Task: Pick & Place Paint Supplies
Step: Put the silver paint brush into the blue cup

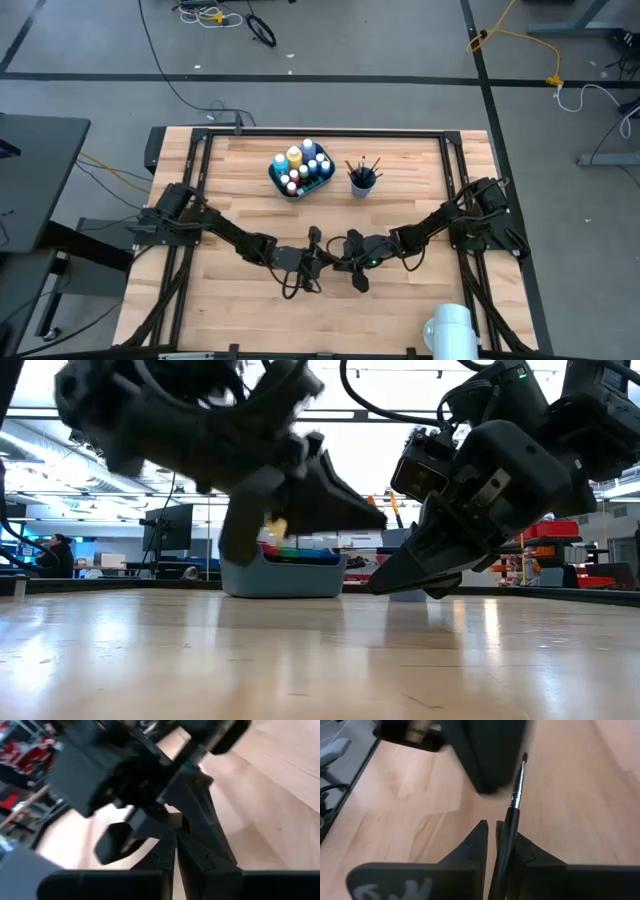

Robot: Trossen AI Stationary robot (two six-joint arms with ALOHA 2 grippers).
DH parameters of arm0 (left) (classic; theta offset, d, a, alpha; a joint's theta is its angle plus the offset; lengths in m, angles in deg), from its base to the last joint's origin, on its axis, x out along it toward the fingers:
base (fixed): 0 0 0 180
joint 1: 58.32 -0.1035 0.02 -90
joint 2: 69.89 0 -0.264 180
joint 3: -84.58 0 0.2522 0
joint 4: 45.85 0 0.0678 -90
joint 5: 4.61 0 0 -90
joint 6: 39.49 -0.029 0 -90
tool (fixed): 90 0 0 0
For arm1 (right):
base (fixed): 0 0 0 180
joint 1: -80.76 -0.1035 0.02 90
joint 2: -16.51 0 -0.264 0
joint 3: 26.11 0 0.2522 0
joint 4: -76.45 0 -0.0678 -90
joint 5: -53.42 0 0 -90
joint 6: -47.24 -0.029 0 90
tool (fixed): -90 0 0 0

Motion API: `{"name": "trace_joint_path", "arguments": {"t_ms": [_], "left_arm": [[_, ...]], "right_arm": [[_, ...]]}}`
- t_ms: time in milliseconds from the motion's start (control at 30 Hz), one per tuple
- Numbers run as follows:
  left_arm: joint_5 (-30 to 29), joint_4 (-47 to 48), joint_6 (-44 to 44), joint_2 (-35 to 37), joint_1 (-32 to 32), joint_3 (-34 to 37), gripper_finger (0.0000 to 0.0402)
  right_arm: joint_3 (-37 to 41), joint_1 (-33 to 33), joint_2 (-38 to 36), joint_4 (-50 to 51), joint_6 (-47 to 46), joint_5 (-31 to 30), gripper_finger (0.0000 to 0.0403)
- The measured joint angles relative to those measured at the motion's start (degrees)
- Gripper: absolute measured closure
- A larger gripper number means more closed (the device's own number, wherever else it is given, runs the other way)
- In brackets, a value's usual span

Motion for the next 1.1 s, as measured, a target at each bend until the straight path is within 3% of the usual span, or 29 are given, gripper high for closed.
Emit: {"name": "trace_joint_path", "arguments": {"t_ms": [167, 367, 500, 600, 733, 833, 933, 1100], "left_arm": [[-8.12, -0.06, 0.46, 5.66, 3.39, -0.17, 0.0367], [-15.52, 1.65, -0.41, 18.12, 7.48, 1.94, 0.0372], [-21.91, 6.51, 2.65, 27.10, 9.92, 2.69, 0.0378], [-25.32, 9.51, 3.35, 32.74, 11.83, 2.71, 0.0382], [-26.40, 14.32, 3.44, 38.16, 14.16, 2.74, 0.0388], [-26.39, 16.12, 3.42, 39.89, 15.28, 2.75, 0.0390], [-26.44, 16.45, 3.42, 40.22, 15.82, 2.75, 0.0391], [-27.21, 17.27, 3.42, 40.10, 16.00, 2.75, 0.0389]], "right_arm": [[0.02, 0.00, -0.04, -1.11, 0.31, -3.67, 0.0365], [0.02, 0.11, -0.06, -10.27, 7.65, -9.33, 0.0365], [0.02, 0.15, -2.09, -17.19, 14.19, -21.95, 0.0365], [0.02, 0.20, -6.46, -17.94, 26.00, -32.33, 0.0365], [0.02, 1.07, -14.34, -19.75, 41.80, -45.55, 0.0365], [0.02, 3.40, -19.92, -20.84, 50.63, -52.00, 0.0365], [0.11, 7.62, -23.63, -20.94, 51.63, -52.14, 0.0365], [0.13, 15.67, -23.37, -15.57, 43.58, -45.41, 0.0364]]}}
